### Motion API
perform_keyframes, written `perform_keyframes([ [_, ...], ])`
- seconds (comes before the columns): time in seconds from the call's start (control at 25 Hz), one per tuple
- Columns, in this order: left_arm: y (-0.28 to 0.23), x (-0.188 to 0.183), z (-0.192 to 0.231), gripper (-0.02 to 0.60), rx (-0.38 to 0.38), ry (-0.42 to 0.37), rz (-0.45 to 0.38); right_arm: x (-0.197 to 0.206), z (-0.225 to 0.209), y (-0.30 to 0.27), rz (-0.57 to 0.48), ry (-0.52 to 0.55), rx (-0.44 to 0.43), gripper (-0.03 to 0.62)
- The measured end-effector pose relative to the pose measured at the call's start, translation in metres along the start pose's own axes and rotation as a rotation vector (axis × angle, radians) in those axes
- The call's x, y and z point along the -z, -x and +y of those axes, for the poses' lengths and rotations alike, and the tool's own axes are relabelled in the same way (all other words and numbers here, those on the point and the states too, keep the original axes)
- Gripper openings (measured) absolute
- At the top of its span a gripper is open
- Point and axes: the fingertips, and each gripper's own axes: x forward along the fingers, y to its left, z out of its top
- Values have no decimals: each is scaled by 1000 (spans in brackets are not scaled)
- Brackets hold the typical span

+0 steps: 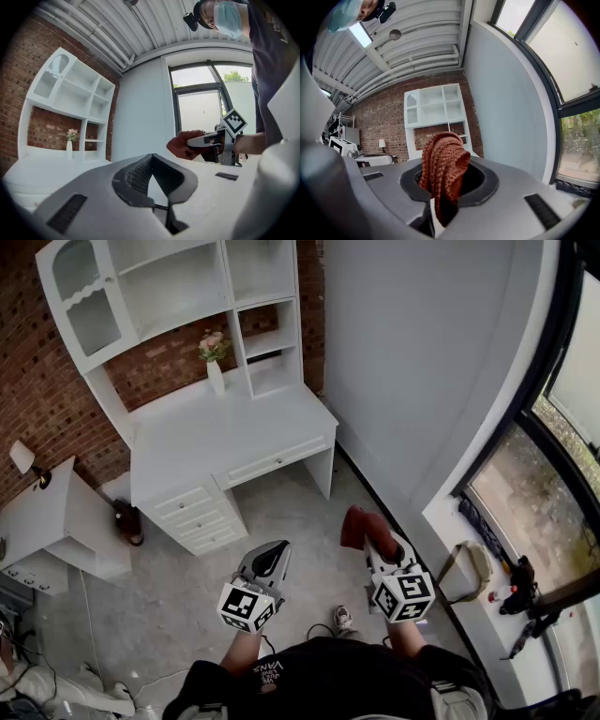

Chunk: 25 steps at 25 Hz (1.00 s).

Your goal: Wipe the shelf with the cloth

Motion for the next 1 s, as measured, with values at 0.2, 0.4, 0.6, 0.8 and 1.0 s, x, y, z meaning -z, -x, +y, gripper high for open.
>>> perform_keyframes([
  [0.2,-4,5,10,8,-11,5,6,2,-1,-10,5,1,-2,94],
  [0.4,-14,6,15,8,-15,8,12,2,-9,-21,8,-9,-2,94],
  [0.6,-37,6,17,8,-23,8,16,-1,-28,-38,12,-36,-23,94],
  [0.8,-71,4,20,8,-48,5,13,-9,-55,-63,18,-37,-61,94],
  [1.0,-107,6,22,8,-100,5,13,-15,-88,-91,27,-37,-113,94],
])
